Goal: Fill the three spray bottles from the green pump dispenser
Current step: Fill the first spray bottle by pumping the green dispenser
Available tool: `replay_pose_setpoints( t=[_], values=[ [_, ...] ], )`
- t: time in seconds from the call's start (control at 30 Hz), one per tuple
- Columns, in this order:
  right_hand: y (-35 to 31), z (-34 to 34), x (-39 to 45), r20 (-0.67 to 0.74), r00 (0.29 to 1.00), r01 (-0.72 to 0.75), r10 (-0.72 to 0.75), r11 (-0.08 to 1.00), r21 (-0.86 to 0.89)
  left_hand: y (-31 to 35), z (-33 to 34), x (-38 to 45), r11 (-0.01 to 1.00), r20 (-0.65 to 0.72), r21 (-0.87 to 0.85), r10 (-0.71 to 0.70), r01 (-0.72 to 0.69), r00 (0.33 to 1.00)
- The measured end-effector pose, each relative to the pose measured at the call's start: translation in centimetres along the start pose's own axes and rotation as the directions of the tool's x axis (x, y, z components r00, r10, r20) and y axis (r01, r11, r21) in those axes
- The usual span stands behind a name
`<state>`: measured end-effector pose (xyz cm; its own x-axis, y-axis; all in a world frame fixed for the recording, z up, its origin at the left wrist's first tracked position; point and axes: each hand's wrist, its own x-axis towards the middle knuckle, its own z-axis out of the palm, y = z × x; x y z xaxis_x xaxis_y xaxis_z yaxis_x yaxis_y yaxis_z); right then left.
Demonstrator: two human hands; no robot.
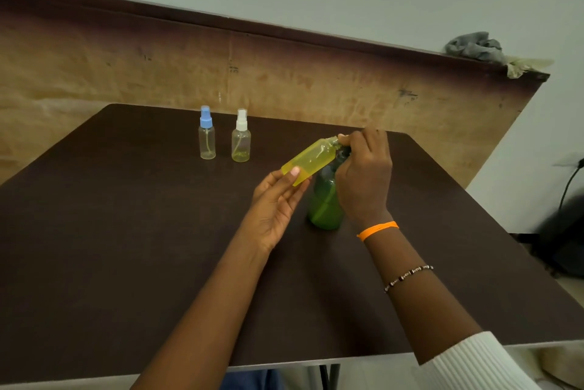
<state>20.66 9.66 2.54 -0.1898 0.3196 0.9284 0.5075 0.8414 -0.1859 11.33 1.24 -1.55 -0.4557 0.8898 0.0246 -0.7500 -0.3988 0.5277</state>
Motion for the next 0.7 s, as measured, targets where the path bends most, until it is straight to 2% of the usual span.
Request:
replay_pose_setpoints(
  t=[0.23, 0.47, 0.7],
  values=[
    [0.4, -1.5, 2.4, 0.098, 0.994, 0.046, -0.046, 0.999, 0.0, 0.1, 0.3, -0.3, 1.0, 0.022, -0.004, -0.017, 0.017, 1.0],
    [0.9, 0.0, -0.6, -0.019, 0.999, 0.035, -0.035, 0.999, 0.029, 0.1, 0.2, -0.1, 1.0, 0.002, 0.015, -0.018, 0.018, 1.0],
    [0.4, -1.3, 1.6, 0.094, 0.994, 0.055, -0.058, 0.998, 0.03, 0.2, 0.3, -0.2, 1.0, 0.021, 0.014, -0.006, 0.006, 1.0]
  ],
)
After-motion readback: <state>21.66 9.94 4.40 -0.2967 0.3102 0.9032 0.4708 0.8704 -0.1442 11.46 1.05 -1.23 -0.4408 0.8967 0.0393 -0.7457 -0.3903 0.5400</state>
